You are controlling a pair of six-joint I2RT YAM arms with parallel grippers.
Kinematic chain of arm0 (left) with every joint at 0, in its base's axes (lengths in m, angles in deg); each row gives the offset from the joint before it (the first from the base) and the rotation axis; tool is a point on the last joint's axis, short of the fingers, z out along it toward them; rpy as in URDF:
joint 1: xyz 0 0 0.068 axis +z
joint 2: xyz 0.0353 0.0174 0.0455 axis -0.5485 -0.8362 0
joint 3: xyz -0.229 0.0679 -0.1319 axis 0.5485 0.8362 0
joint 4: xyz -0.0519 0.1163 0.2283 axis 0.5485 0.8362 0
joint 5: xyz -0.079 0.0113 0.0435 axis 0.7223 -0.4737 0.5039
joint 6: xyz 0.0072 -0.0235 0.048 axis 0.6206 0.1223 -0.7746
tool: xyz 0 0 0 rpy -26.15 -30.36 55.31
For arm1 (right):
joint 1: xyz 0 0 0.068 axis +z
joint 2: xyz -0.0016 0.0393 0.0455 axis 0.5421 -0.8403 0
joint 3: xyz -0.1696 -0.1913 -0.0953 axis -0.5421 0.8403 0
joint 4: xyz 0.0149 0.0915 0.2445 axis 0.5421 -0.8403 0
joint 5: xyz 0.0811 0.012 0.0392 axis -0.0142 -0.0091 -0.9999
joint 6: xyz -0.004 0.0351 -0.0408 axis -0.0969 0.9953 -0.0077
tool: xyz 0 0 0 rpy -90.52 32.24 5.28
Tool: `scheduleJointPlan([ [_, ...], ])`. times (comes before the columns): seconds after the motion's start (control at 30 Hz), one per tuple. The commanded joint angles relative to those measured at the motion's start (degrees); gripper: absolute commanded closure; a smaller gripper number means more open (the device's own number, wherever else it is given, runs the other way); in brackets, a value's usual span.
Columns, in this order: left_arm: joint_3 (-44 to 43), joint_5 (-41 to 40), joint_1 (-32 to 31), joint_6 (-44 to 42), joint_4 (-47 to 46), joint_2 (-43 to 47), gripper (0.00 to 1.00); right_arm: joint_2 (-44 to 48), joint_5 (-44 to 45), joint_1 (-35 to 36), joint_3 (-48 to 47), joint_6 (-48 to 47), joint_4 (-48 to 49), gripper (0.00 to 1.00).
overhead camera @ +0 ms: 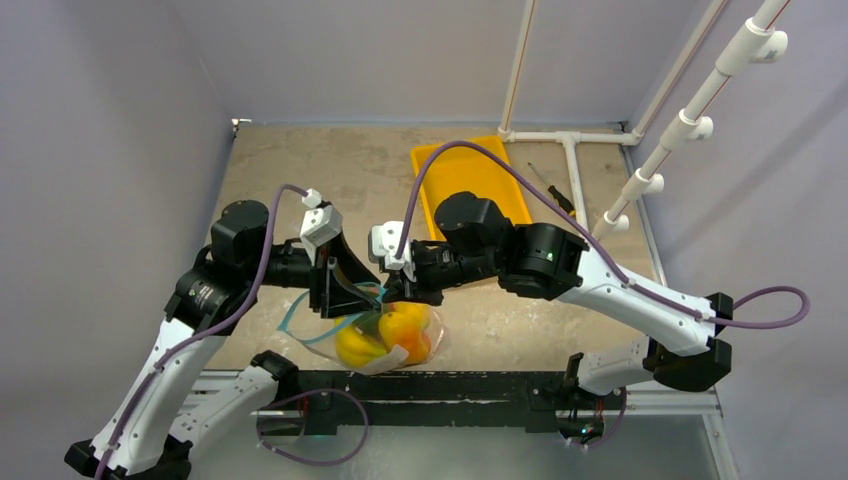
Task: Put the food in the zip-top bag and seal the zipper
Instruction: Adjust the zipper food storage bag at the center of the board.
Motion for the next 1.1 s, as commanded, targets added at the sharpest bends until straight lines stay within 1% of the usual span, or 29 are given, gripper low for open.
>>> scheduleJointPlan([
  [0.0, -4.6, -3.3, -0.3, -3.0, 5.4, -0.8, 0.52, 1.3, 2.4, 0.2, 0.1, 2.4, 4.4, 1.0],
  [0.23, -5.0, -3.7, -0.4, -2.6, 8.1, -0.4, 0.52, -0.3, 5.0, -0.1, -0.9, 5.8, 6.3, 1.0],
  [0.53, -4.0, -8.0, -0.7, -3.2, 10.3, 1.1, 0.51, -1.2, 9.0, -1.8, -4.2, 9.6, 7.0, 1.0],
  [0.7, -4.5, -12.0, -1.1, -3.9, 12.2, 1.4, 0.44, -1.5, 9.4, -2.3, -5.9, 10.9, 6.4, 1.0],
  [0.87, -5.4, -14.5, -1.1, -4.1, 13.6, 1.5, 0.3, -2.4, 10.3, -2.4, -7.0, 11.4, 5.6, 1.0],
  [0.97, -5.6, -16.3, -1.3, -4.2, 14.3, 1.5, 0.26, -3.7, 11.5, -2.5, -8.5, 12.0, 4.4, 1.0],
  [1.07, -5.5, -19.3, -1.4, -4.7, 15.0, 1.6, 0.26, -4.1, 11.8, -2.5, -9.2, 12.0, 4.5, 1.0],
])
